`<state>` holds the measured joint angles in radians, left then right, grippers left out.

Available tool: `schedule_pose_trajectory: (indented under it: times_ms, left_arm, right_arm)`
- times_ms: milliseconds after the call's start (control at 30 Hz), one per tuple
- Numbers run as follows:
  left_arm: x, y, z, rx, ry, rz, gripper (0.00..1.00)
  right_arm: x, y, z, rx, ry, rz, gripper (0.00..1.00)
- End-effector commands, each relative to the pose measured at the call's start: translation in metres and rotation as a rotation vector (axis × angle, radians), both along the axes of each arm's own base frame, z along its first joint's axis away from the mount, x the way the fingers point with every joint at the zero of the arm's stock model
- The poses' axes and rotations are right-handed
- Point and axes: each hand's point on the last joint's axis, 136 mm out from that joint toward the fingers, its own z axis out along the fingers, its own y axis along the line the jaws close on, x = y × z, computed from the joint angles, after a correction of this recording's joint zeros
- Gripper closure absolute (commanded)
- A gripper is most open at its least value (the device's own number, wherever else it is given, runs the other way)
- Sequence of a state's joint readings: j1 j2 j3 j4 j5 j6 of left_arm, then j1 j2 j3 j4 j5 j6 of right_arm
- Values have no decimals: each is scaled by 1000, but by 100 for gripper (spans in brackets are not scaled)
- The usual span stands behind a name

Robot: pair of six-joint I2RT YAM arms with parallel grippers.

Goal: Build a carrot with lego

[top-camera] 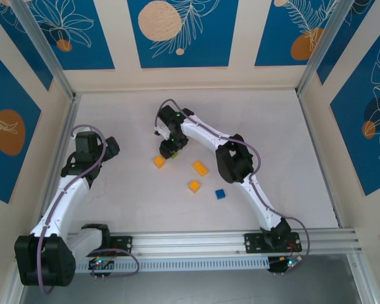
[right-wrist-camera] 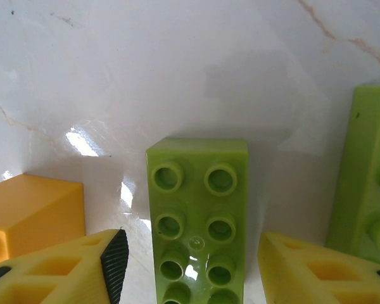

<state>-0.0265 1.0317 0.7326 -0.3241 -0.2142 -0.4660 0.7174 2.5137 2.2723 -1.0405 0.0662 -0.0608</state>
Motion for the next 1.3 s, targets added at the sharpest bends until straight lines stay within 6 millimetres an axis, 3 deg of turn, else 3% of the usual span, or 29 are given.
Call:
schedule_pose_trajectory:
  times_ms: [0, 500, 900, 1267]
  left_arm:
    - [4, 1, 15, -18, -31, 11, 1]
    - [3, 2, 15, -15, -33, 12, 1]
    - [2, 3, 14, -11, -33, 15, 1]
    - [0, 3, 17, -11, -40, 15, 1]
  right_arm:
    - [-4, 8, -1, 25, 31, 0, 42]
    - [-5, 5, -7, 9, 46, -1, 45]
    - [-8, 0, -11, -34, 40, -2, 53]
    - [-9, 4, 7, -16, 13, -1, 62]
